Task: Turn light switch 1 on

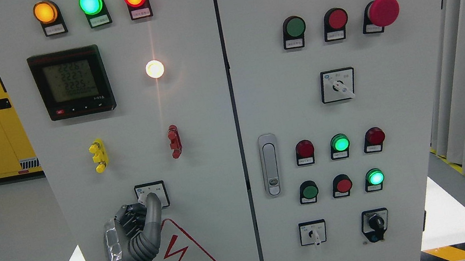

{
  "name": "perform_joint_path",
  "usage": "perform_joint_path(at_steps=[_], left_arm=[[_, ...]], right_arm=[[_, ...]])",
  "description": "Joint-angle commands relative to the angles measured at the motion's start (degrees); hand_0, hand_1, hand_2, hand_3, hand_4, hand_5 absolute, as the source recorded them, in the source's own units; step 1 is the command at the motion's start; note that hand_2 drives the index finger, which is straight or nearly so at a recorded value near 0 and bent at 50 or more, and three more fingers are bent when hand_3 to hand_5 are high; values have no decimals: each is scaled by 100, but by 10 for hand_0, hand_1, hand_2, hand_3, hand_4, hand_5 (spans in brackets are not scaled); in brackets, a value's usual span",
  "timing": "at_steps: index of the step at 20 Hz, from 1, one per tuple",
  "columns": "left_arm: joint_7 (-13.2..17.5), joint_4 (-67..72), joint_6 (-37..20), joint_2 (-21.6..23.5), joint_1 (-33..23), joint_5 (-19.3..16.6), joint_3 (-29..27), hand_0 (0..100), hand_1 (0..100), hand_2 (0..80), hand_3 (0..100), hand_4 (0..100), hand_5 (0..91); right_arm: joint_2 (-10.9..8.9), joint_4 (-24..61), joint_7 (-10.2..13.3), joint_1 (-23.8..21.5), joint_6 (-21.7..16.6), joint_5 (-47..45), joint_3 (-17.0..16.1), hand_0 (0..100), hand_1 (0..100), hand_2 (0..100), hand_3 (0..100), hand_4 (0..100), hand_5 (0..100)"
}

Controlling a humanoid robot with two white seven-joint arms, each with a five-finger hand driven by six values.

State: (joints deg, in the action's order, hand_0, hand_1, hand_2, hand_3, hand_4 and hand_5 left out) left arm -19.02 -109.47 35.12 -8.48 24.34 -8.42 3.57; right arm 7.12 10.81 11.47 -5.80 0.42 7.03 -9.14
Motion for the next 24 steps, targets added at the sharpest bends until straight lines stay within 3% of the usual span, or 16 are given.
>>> perform_joint_path(at_steps=[1, 5, 11, 24], left_arm=[[-14, -4, -58, -4, -9, 7, -5, 447, 520, 602, 897, 900, 877], [-14, -4, -58, -4, -9, 15, -5, 313, 511, 612, 899, 900, 877], [-14, -21, -67, -4, -26, 24, -5, 218, 503, 626, 908, 900, 877], [-163, -153, -312, 22, -395, 59, -5, 174, 500, 650, 954, 902, 875]], right_arm=[[0, 0, -5, 0, 2, 0, 0, 0, 500, 40, 0, 0, 0], [0, 0, -5, 0, 2, 0, 0, 0, 500, 40, 0, 0, 0], [0, 0, -5, 0, 2, 0, 0, 0, 500, 40, 0, 0, 0], [0, 0, -5, 0, 2, 0, 0, 0, 500, 40, 0, 0, 0]])
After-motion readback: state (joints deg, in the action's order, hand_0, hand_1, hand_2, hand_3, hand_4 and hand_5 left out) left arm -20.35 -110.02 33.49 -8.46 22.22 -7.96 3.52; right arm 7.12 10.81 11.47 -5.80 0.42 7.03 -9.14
